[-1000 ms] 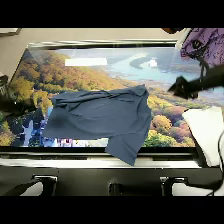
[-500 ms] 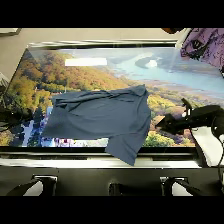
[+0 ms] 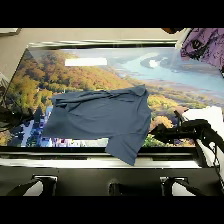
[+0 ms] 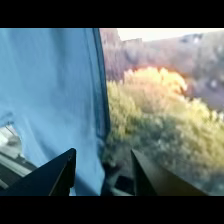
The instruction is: Fold the clothes and pants, and hang the long-sleeved shirts on hangers.
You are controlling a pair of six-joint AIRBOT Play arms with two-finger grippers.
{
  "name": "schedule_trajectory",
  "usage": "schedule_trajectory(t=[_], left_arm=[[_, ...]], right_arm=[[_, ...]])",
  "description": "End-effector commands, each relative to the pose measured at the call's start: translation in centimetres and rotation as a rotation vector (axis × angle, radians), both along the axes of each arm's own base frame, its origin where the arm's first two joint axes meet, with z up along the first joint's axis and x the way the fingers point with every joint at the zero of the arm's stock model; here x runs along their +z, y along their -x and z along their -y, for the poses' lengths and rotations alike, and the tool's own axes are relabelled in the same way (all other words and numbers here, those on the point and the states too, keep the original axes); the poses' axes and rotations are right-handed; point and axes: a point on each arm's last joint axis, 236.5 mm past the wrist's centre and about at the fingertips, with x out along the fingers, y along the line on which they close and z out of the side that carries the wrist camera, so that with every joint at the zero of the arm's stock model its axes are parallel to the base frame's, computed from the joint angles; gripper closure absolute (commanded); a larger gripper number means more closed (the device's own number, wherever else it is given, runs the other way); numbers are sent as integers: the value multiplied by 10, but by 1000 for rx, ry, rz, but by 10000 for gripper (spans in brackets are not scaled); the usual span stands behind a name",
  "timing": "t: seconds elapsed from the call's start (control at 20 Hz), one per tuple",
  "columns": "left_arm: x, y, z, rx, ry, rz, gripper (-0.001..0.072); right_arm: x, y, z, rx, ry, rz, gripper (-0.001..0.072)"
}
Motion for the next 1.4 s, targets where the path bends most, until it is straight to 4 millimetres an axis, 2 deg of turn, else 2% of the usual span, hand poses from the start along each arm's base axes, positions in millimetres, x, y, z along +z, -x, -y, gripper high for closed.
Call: schedule_trajectory(t=[0.0,0.15,0.3,0.35,0.45,0.55,0.7,0.85,1.05,1.2,1.35], left_arm=[[-3,0,7,19,40,-7,164],[-4,3,11,21,56,-20,158],[-6,10,7,60,95,-39,156],[-6,11,4,85,119,-32,155],[-5,14,-7,132,171,-10,155],[-11,18,-14,146,254,20,155],[-38,33,-13,140,380,58,155],[-73,51,-19,178,396,68,155],[-111,63,-3,149,471,16,155],[-117,49,9,120,545,54,159],[-117,41,5,130,536,83,159]], right_arm=[[-8,-8,-12,14,27,42,299],[-13,-15,-27,19,67,62,300],[-20,-2,-41,67,49,8,320],[-23,3,-44,80,38,-14,359],[-25,6,-44,91,39,-28,540],[-25,6,-43,92,42,-26,685],[-22,5,-43,82,44,-24,686],[-16,3,-43,70,45,-11,686],[-10,3,-44,77,41,2,685],[-9,4,-44,79,39,2,686],[-9,5,-45,82,36,-1,686]])
